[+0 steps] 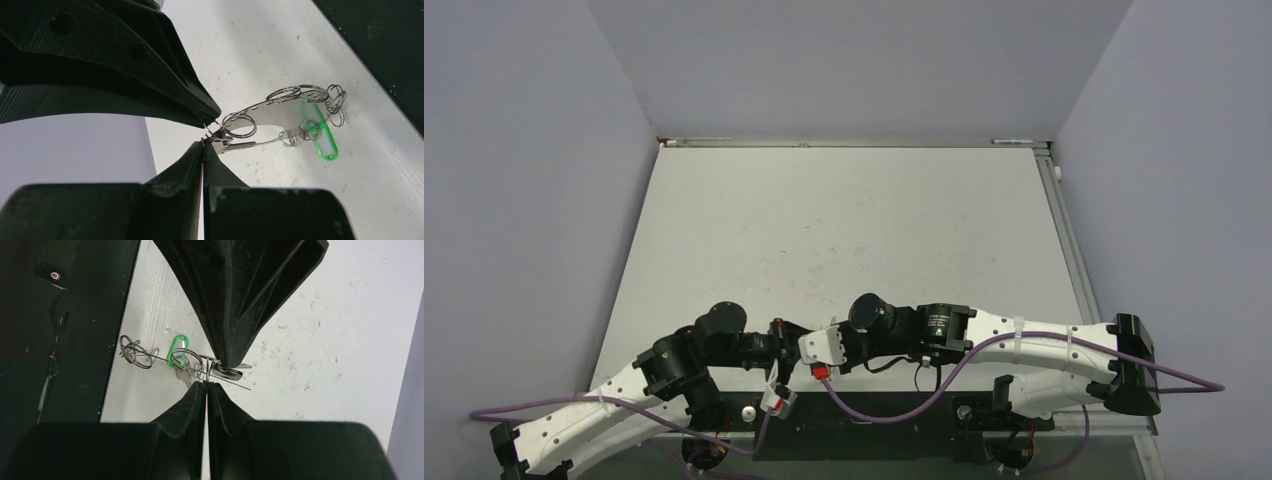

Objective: Put the keys on the keyring

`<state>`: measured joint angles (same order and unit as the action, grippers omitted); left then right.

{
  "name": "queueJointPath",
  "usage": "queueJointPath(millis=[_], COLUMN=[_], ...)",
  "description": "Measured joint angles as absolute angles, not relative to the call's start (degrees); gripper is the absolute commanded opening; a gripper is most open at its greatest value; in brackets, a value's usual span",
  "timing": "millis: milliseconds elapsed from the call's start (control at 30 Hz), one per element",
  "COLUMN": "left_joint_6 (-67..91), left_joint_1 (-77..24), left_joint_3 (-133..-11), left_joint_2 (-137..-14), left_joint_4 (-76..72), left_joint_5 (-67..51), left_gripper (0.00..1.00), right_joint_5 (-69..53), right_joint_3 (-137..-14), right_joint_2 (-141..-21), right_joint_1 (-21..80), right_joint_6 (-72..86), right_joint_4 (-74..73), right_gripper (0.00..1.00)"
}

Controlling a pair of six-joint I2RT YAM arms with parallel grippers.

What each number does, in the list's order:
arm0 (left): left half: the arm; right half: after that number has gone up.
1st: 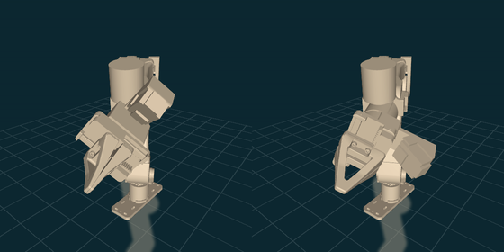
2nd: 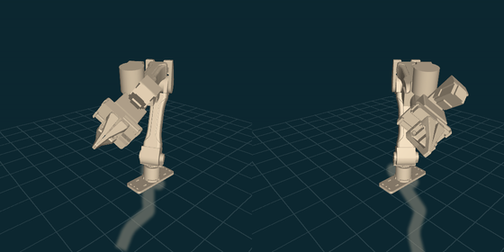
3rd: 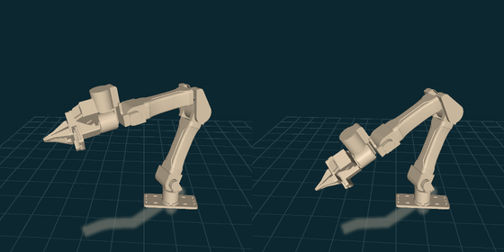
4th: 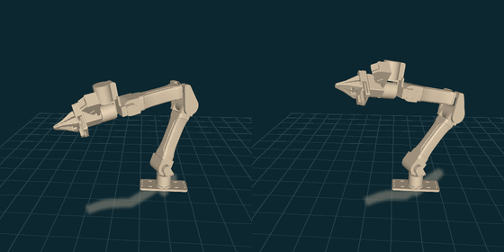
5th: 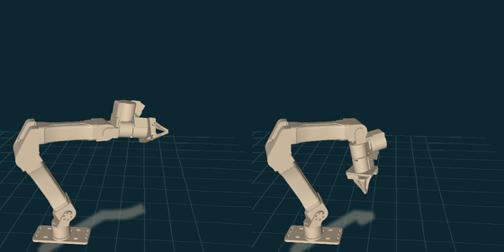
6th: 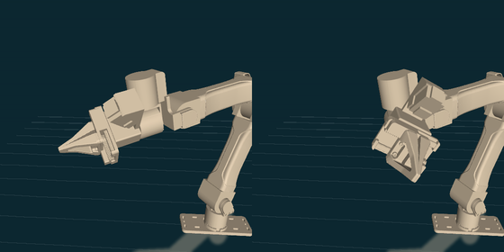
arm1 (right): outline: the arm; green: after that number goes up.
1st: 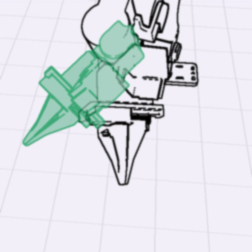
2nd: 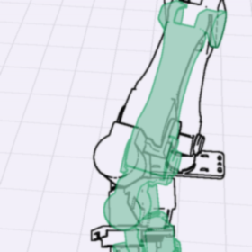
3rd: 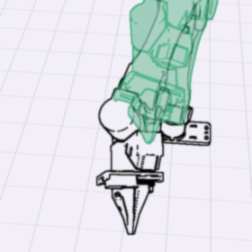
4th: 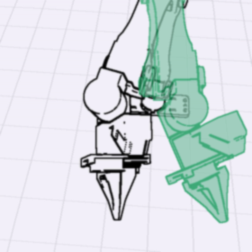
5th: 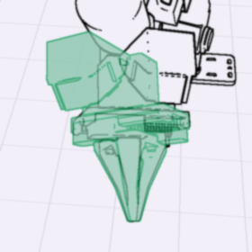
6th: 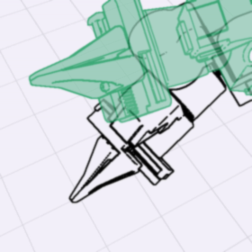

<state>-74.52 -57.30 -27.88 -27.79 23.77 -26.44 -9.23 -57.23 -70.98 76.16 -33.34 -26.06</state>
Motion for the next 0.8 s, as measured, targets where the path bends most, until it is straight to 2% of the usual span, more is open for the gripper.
queueJointPath(millis=[800], left_joint_6=[-75.48], left_joint_1=[-58.43], left_joint_3=[-27.88], left_joint_2=[-28.36], left_joint_4=[24.51], left_joint_5=[-24.43], left_gripper=[0.0], right_joint_5=[-9.21], right_joint_3=[-57.87], right_joint_2=[-70.78], right_joint_1=[75.37], right_joint_6=[-33.65], right_joint_4=[-26.7], right_gripper=[0.05])
